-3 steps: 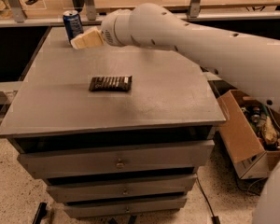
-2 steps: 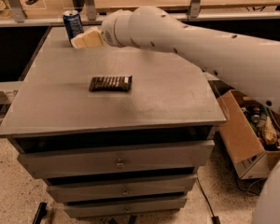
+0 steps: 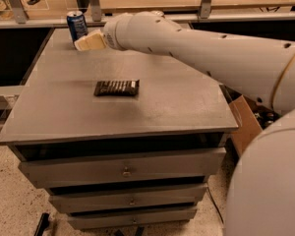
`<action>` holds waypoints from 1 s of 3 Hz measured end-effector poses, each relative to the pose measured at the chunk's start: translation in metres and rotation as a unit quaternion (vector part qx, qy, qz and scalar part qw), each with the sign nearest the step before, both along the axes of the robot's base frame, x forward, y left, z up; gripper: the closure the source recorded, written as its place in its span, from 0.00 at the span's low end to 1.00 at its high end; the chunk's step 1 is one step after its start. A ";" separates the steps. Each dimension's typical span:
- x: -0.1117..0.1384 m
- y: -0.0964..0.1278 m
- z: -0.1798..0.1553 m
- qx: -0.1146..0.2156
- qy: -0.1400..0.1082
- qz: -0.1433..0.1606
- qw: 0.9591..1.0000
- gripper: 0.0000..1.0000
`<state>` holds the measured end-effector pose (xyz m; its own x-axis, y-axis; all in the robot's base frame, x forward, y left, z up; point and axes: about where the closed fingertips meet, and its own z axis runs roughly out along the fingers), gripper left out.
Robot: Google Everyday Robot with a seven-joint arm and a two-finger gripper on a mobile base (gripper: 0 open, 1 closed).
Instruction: Pick pepsi can
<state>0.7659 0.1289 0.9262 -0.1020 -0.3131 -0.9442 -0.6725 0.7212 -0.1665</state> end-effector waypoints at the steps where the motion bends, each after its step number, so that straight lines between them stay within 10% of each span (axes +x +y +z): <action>1: 0.017 0.009 -0.006 -0.008 -0.001 0.002 1.000 0.00; 3: 0.052 0.034 -0.023 -0.008 0.006 0.018 1.000 0.00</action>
Offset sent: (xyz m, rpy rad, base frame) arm 0.0583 0.0333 -0.0209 -0.0305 0.0138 0.0417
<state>0.8183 0.1629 0.9029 -0.1021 -0.3328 -0.9375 -0.7005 0.6932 -0.1698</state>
